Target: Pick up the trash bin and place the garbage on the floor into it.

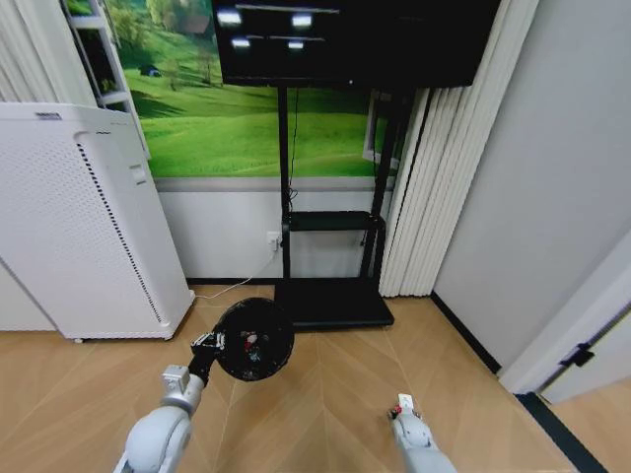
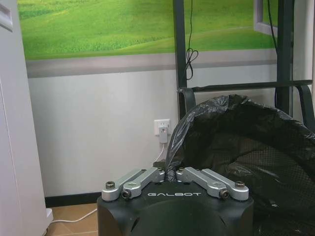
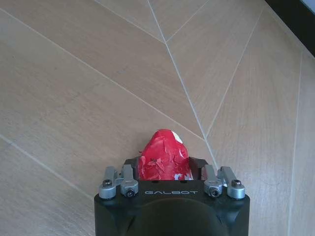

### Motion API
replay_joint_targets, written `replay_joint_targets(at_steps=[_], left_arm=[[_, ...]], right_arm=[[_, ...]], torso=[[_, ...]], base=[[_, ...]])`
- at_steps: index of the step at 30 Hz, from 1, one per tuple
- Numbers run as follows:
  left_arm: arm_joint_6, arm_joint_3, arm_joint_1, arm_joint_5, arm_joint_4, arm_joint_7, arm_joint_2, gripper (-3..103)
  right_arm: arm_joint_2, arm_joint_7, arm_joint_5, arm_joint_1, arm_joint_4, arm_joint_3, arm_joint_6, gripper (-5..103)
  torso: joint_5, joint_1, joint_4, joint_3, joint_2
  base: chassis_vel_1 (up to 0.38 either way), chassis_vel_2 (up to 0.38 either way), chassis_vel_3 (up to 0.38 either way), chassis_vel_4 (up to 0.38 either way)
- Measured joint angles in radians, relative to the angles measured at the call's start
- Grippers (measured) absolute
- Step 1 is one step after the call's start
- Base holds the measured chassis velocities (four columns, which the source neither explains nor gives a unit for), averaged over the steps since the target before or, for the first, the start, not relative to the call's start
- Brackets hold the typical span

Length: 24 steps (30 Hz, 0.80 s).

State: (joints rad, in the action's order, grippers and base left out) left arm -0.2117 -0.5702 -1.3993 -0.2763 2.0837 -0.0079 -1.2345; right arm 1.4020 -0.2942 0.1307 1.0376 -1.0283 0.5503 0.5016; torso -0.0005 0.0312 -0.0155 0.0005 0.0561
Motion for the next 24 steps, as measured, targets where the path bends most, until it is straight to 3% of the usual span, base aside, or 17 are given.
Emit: replay_joint_targets(at_steps=[4, 14, 18, 24], left_arm=[[0.000, -0.001, 0.004, -0.005, 0.001, 0.000, 0.004, 4], [-0.001, -0.001, 0.009, -0.010, 0.000, 0.001, 0.008, 4], [-0.001, 0.001, 0.015, -0.010, -0.007, 0.001, 0.007, 4], [0.001, 0.014, 0.031, -0.005, -0.028, 0.002, -0.003, 4]], right_arm=[[-0.002, 0.000, -0.001, -0.001, 0.003, 0.001, -0.002, 47], [-0.002, 0.002, -0.003, 0.011, -0.015, -0.001, -0.004, 47], [-0.001, 0.001, 0.009, 0.038, -0.101, 0.012, 0.000, 44], [0.004, 0.011, 0.019, 0.081, -0.318, 0.095, 0.025, 27]], torso=[[-0.0001, 0.000, -0.0003, 0.000, 0.000], [0.0007, 0.000, -0.0001, 0.000, 0.000], [0.0015, 0.000, 0.0000, 0.000, 0.000], [0.0005, 0.000, -0.0001, 0.000, 0.000]], base=[[0.000, 0.000, 0.000, 0.000], [0.000, 0.000, 0.000, 0.000], [0.000, 0.000, 0.000, 0.000], [0.000, 0.000, 0.000, 0.000]])
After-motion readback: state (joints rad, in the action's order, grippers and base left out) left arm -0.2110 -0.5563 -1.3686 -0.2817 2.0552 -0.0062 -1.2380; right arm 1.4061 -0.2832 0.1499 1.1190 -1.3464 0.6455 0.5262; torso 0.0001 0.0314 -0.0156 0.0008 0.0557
